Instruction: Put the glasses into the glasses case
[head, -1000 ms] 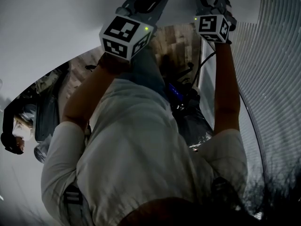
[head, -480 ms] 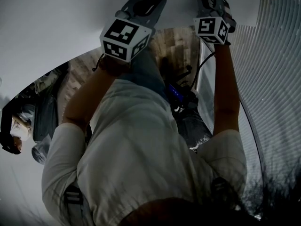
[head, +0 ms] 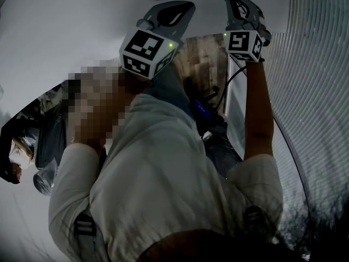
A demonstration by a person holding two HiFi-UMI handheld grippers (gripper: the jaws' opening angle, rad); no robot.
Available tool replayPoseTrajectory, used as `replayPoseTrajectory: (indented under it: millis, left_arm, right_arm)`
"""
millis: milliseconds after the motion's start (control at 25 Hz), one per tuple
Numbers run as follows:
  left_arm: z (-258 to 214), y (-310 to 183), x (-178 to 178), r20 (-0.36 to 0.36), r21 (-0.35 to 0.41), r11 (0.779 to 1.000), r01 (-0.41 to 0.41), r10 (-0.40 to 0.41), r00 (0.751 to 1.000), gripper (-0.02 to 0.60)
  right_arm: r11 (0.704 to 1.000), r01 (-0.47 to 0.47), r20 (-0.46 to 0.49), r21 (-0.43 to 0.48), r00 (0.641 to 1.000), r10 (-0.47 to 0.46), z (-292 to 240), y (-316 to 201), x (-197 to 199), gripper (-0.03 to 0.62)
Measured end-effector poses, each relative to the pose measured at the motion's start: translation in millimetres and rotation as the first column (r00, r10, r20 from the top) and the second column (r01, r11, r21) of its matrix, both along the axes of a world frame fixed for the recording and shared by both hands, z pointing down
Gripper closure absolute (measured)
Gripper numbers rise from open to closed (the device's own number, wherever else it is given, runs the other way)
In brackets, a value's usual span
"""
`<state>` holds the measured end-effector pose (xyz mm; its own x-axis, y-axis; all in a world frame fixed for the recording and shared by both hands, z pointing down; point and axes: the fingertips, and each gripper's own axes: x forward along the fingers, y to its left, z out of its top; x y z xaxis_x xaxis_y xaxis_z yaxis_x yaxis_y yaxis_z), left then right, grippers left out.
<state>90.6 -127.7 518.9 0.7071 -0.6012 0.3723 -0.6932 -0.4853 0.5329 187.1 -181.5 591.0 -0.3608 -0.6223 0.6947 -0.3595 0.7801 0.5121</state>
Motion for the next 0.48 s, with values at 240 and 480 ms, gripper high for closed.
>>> replayPoseTrajectory:
  millis: [240,480]
  left_arm:
    - [-35.9,-5.2,-8.9,-0.032,0.032,0.999,0.003,-0.002,0.999,0.581]
    - [-78.2,0.6,-10.5,-0.043,0.097,0.995,-0.001,0.005,0.999,0.581]
  right_arm:
    - [1.000,0.003,0.041,0.021,0.999,-0.004,-62.1,0.5,-25.7,0.576]
    - [0.999,0.022,0.066,0.042,0.998,-0.025,-104.0,15.9,-40.8,0.576]
